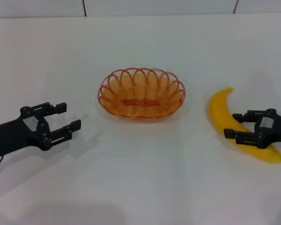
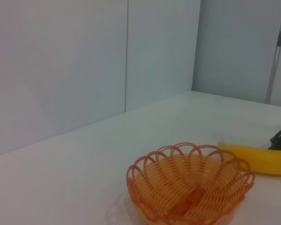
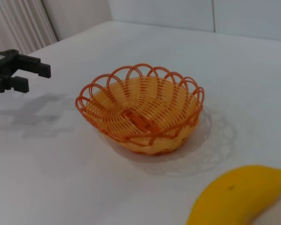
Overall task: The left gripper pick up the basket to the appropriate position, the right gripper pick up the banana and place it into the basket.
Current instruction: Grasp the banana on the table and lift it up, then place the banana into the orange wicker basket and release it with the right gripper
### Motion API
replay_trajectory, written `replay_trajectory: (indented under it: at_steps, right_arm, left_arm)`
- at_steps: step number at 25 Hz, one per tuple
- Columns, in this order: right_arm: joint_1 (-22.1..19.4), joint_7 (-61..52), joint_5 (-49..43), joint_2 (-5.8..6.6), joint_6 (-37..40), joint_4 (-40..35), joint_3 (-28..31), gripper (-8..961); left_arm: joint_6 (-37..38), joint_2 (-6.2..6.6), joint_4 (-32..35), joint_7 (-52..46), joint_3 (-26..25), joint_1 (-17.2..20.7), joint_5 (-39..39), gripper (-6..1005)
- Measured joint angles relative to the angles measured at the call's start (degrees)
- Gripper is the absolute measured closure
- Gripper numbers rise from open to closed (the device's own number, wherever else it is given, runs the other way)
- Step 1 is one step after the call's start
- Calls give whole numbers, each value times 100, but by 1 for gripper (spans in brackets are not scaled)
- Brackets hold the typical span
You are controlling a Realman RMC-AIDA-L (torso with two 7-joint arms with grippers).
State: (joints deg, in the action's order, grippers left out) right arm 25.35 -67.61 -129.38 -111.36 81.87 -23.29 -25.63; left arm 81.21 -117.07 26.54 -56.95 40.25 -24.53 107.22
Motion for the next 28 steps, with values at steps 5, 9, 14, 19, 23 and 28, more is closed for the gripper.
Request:
replay_trajectory:
  at_steps: [5,9,14,19,23,28]
  right_arm:
    - [36,-6,0,0,4,0,-3,273]
    - [41,-8,57,0,78,-29,18,478]
    - [78,20,345,8,318,-73,48,482]
    - [235,280,921,2,536,-124,36,479]
    - [559,887,1164,-159,764,-123,-1,481]
    - [969,1432,1139,-418,701,-120,-280,485]
  left_arm:
    - [21,0,0,0,0,2,0,354]
    - [43,4,0,0,0,5,0,353]
    - [47,8,0,0,0,10,0,352]
    - [53,10,0,0,30,4,0,353]
    - [53,10,0,0,49,-14,10,354]
    - [53,13,-148,2,71,-174,46,355]
